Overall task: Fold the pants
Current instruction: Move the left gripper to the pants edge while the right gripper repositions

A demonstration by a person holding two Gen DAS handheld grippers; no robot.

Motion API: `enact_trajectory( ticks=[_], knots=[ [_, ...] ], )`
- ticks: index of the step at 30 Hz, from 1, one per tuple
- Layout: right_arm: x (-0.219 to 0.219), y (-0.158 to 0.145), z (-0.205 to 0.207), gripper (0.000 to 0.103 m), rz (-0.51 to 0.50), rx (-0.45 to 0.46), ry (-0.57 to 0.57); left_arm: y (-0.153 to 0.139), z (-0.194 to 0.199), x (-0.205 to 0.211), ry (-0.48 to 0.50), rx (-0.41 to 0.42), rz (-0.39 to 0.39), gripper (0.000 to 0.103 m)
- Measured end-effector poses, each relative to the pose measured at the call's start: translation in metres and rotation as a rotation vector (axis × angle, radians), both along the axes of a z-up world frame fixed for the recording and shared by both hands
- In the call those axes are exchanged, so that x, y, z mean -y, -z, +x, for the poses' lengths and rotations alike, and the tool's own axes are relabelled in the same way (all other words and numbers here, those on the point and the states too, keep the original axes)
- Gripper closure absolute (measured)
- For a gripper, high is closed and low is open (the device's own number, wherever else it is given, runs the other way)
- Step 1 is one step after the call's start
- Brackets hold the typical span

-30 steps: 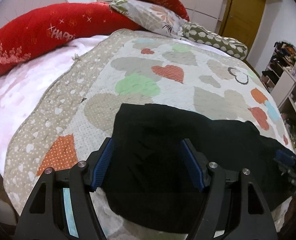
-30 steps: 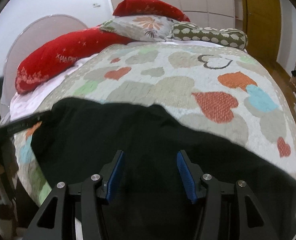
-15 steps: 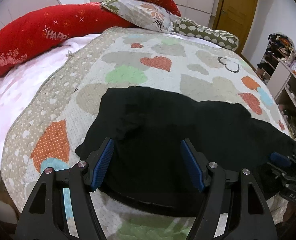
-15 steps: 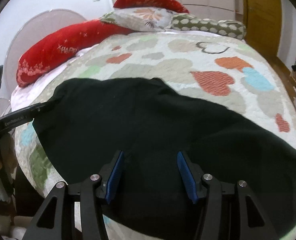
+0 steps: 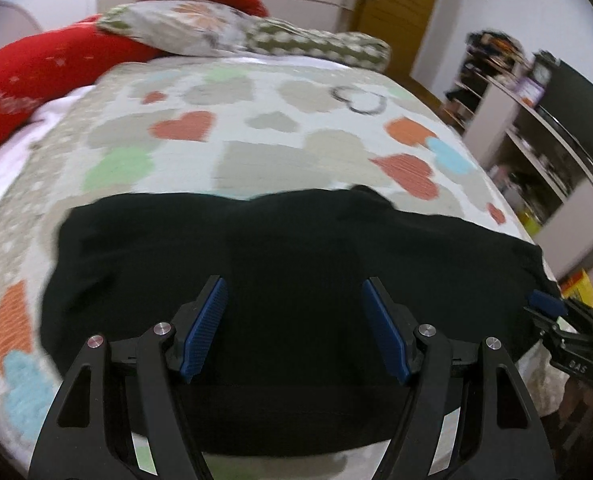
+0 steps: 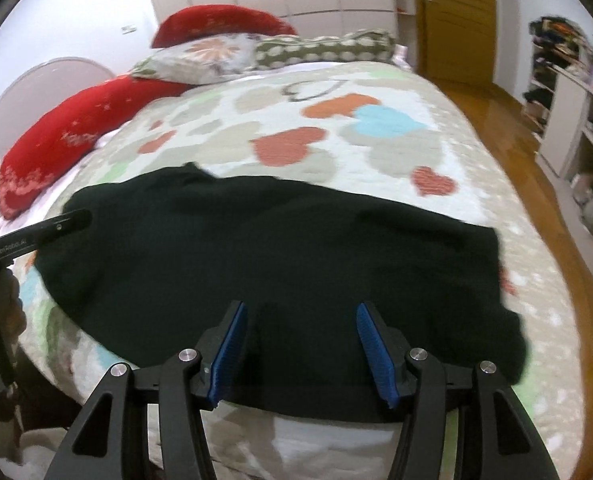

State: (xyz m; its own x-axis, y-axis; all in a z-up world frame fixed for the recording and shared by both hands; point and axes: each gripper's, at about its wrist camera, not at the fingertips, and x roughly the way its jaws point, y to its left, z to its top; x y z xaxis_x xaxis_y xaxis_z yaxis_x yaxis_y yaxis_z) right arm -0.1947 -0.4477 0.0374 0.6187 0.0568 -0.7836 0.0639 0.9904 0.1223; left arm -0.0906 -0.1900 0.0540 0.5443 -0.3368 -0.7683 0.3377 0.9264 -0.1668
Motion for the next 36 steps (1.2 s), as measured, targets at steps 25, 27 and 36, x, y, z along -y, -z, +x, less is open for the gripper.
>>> enact_trajectory(
  ticks=[25,27,36],
  knots=[
    [0.094,-0.029,-0.062,0.046,0.080,0.054,0.213,-0.005,0.021,0.178,0.477,-0.112,-0.027,0.033],
    [0.100,-0.024,-0.069,0.046,0.103,0.036,0.229,-0.005,0.023,0.191,0.508,-0.119,-0.028,0.033],
    [0.109,-0.002,-0.075,0.039,0.251,0.023,0.241,-0.002,0.029,0.240,0.665,-0.140,-0.028,0.032]
  ],
)
